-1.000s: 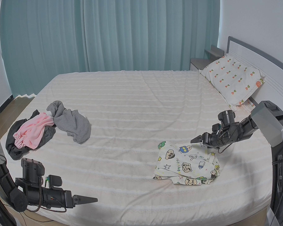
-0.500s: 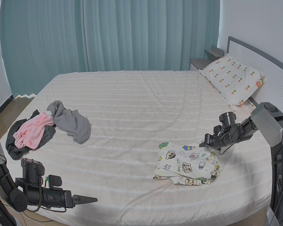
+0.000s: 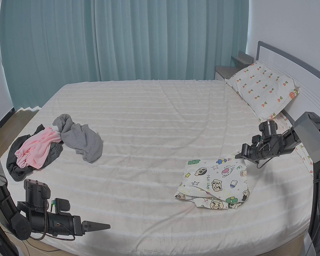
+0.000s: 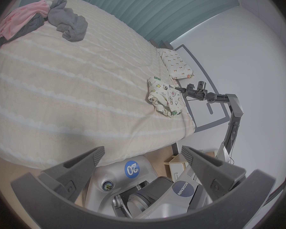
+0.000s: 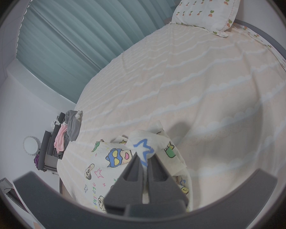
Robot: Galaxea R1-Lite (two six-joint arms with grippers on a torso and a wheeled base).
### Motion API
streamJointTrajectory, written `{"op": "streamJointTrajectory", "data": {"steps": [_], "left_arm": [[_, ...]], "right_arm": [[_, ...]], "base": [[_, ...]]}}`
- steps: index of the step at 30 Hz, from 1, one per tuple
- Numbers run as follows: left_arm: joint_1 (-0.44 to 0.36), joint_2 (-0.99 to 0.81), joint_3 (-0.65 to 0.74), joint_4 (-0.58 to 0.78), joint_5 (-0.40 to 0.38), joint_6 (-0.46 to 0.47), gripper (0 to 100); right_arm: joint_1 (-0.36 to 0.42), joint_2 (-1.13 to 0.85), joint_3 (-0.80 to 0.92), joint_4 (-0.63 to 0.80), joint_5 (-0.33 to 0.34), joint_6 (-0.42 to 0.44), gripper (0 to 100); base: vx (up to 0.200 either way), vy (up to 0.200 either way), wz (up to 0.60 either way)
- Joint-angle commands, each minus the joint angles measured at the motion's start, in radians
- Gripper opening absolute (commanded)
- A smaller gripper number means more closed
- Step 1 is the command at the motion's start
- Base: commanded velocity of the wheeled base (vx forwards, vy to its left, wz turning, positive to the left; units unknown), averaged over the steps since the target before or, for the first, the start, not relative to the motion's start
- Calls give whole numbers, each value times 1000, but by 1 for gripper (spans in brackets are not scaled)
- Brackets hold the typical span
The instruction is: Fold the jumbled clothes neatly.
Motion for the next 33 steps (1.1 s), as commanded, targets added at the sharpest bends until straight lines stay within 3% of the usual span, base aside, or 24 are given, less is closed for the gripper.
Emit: {"op": "streamJointTrajectory", "data": {"steps": [1,7,10,14,15,16,18,21,25,26,28,33], "left_arm": [[-1,0,18,0,0,0,100],[-9,-12,8,-5,0,0,100],[-80,-11,-96,-16,47,-30,100],[-230,40,-383,4,273,-298,100],[-241,52,-407,9,287,-321,100],[-305,132,-547,44,348,-376,100],[-325,167,-599,59,360,-372,100],[-408,393,-917,145,396,-336,100],[-445,470,-1056,240,416,-333,100],[-466,511,-1137,293,463,-330,100],[-471,522,-1176,300,512,-335,100],[-465,520,-1154,300,515,-336,100]], "right_arm": [[-3,6,-9,4,0,-3,100],[-6,1,24,7,-7,-4,100],[-10,-48,123,-3,-11,-10,100],[-11,-85,255,-23,-23,-38,100],[-11,-85,263,-26,-26,-41,100],[-11,-88,309,-62,-32,-52,100],[-11,-88,327,-79,-37,-52,100],[-5,-83,427,-168,-54,-52,100],[-5,-83,456,-196,-52,-49,100],[-5,-83,470,-213,-52,-49,100],[-3,-86,478,-225,-54,-46,100],[-3,-85,475,-225,-54,-44,100]], "base": [[0,0,0],[0,0,0],[0,0,0],[0,0,0],[0,0,0],[0,0,0],[0,0,0],[0,0,0],[0,0,0],[0,0,0],[0,0,0],[0,0,0]]}}
